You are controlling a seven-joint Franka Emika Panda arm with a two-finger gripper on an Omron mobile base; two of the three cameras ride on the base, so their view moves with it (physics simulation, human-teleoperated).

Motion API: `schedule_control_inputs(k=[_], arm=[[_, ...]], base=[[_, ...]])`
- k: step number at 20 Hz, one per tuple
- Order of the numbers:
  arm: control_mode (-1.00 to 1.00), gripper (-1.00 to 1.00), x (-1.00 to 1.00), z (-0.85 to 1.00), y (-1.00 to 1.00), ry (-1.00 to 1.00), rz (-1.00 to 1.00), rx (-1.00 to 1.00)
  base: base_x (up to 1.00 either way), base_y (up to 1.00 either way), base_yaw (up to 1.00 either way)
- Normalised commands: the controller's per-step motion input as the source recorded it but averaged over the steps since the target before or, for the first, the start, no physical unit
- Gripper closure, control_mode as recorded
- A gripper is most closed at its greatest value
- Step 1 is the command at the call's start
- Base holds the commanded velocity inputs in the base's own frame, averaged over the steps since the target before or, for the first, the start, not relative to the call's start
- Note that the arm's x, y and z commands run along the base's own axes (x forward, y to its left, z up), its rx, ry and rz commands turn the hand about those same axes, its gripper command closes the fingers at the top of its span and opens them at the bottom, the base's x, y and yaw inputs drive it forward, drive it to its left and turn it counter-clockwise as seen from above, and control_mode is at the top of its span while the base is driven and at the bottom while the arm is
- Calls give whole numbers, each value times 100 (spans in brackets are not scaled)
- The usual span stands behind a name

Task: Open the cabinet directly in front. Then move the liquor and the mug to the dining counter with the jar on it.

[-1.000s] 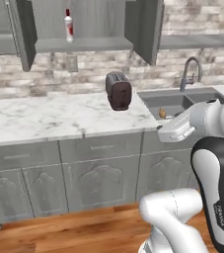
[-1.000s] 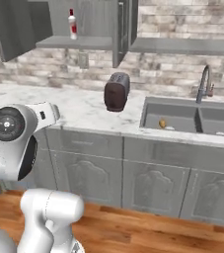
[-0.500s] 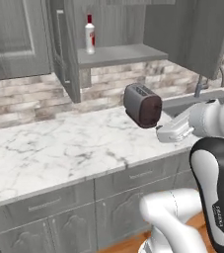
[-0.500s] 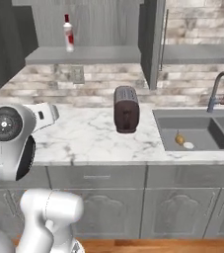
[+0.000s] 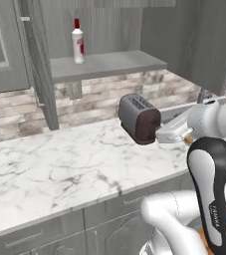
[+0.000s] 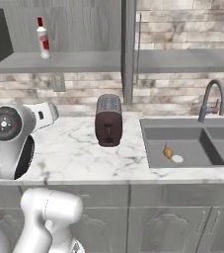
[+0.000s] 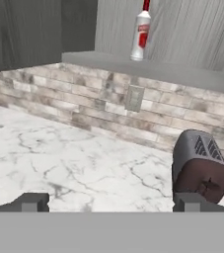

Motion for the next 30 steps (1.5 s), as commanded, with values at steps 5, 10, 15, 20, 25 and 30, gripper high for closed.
schedule_control_inputs(k=[5, 10, 15, 20, 25, 30], arm=[[100, -100, 0, 0, 0, 0, 0, 0], [100, -100, 0, 0, 0, 0, 0, 0], [100, -100, 0, 0, 0, 0, 0, 0], [100, -100, 0, 0, 0, 0, 0, 0], [-100, -100, 50, 43, 15, 0, -14, 0], [-100, -100, 17, 81, 26, -7, -15, 0]], base=[[6, -18, 3], [29, 34, -5], [68, 46, -9], [98, 33, -15], [20, 4, -3], [0, 0, 0]])
